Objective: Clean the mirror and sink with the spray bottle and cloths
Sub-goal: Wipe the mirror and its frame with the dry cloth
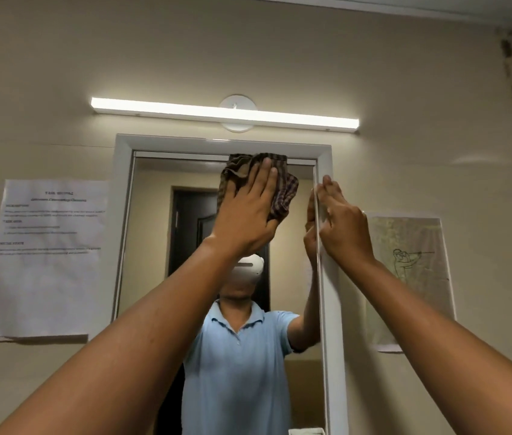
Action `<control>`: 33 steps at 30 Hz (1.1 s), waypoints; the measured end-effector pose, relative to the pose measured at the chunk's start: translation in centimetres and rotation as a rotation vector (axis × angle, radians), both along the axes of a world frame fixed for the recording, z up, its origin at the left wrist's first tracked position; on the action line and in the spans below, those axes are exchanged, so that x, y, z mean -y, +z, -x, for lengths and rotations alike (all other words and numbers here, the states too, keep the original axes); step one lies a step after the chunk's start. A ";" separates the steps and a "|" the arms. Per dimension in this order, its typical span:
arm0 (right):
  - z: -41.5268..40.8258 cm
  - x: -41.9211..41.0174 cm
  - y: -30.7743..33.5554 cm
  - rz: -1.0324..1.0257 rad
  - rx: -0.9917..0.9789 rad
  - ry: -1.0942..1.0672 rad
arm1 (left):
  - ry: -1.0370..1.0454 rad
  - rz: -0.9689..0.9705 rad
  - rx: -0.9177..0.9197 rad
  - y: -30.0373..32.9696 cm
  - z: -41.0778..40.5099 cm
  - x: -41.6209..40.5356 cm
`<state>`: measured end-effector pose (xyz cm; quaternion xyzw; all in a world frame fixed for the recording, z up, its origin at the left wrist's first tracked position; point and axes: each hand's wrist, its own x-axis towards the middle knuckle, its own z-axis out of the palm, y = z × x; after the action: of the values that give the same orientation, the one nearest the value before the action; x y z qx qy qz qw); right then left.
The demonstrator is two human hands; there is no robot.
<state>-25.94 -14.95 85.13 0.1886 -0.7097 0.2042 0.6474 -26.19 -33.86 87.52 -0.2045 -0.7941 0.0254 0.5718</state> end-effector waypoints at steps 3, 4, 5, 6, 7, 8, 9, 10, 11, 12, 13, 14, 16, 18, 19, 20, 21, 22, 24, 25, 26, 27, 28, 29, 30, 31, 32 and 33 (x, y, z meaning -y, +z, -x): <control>-0.5 -0.6 0.0 -0.021 -0.007 -0.012 | -0.014 0.074 0.020 0.5 -0.2 -2.9; -0.6 -0.7 0.0 -0.012 -0.015 -0.012 | -0.015 0.095 0.018 0.6 -0.2 -3.7; -0.7 -0.9 -0.1 0.007 -0.025 -0.003 | -0.016 0.111 0.013 0.7 -0.1 -4.5; -0.8 -1.1 -0.2 0.031 -0.032 0.007 | -0.017 0.123 0.006 0.7 0.0 -5.1; -0.7 -1.2 -0.3 0.057 -0.034 0.018 | -0.014 0.133 -0.003 0.7 0.1 -5.4; -0.7 -1.4 -0.4 0.081 -0.031 0.028 | -0.005 0.143 -0.012 0.7 0.2 -5.6; -0.6 -1.4 -0.5 0.098 -0.026 0.032 | 0.008 0.157 -0.021 0.7 0.4 -5.6; -0.6 -1.4 -0.6 0.108 -0.022 0.030 | 0.021 0.173 -0.029 0.8 0.4 -5.3; -0.5 -1.4 -0.7 0.112 -0.018 0.025 | 0.032 0.189 -0.037 0.9 0.5 -4.8; -0.5 -1.4 -0.7 0.111 -0.014 0.021 | 0.044 0.193 -0.046 0.9 0.5 -4.0; -0.5 -1.3 -0.7 0.109 -0.013 0.022 | 0.054 0.182 -0.054 1.0 0.6 -2.9; -0.6 -1.2 -0.7 0.109 -0.012 0.027 | 0.062 0.160 -0.058 1.0 0.6 -1.7; -0.6 -1.3 -0.8 0.115 -0.015 0.034 | 0.077 0.114 -0.070 0.8 0.5 1.2; -0.6 -1.3 -0.8 0.121 -0.013 0.029 | 0.089 0.078 -0.075 0.5 0.1 4.1; -0.6 -1.2 -0.9 0.125 -0.012 0.030 | 0.092 0.055 -0.067 0.4 0.0 5.5; -0.6 -1.1 -0.9 0.130 -0.010 0.033 | 0.092 0.024 -0.054 0.3 -0.2 6.9; -0.7 -1.0 -0.9 0.137 -0.010 0.033 | 0.091 -0.014 -0.044 0.1 -0.2 8.2; -0.7 -0.9 -0.9 0.144 -0.010 0.034 | 0.095 -0.053 -0.035 -0.1 -0.4 9.6; -0.9 -0.7 -1.0 0.154 -0.007 0.033 | 0.108 -0.117 -0.024 -0.3 -0.6 12.0; -0.9 -0.7 -1.0 0.154 -0.003 0.032 | 0.114 -0.140 -0.019 -0.5 -0.7 13.0; -1.0 -0.7 -0.9 0.153 0.002 0.030 | 0.116 -0.160 -0.013 -0.6 -0.8 13.6; -1.0 -0.7 -0.9 0.150 0.009 0.031 | 0.118 -0.185 -0.006 -0.7 -0.9 13.9; -1.0 -0.7 -0.9 0.148 0.017 0.032 | 0.118 -0.214 -0.003 -1.0 -1.0 14.0; -1.0 -0.8 -1.0 0.148 0.025 0.036 | 0.115 -0.247 -0.006 -1.4 -1.1 13.9; -1.1 -0.8 -1.0 0.148 0.033 0.038 | 0.114 -0.278 -0.010 -2.1 -1.1 13.7; -1.2 -0.8 -1.1 0.148 0.040 0.038 | 0.115 -0.301 -0.014 -2.8 -1.2 13.4; -1.4 -0.9 -1.2 0.149 0.047 0.037 | 0.120 -0.315 -0.014 -3.6 -1.2 13.2; -1.5 -0.9 -1.2 0.152 0.053 0.035 | 0.121 -0.323 -0.012 -4.4 -1.2 13.0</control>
<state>-24.47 -14.09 83.89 0.1459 -0.7057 0.2737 0.6370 -24.95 -46.88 83.08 -0.0615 -0.7954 -0.0671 0.5993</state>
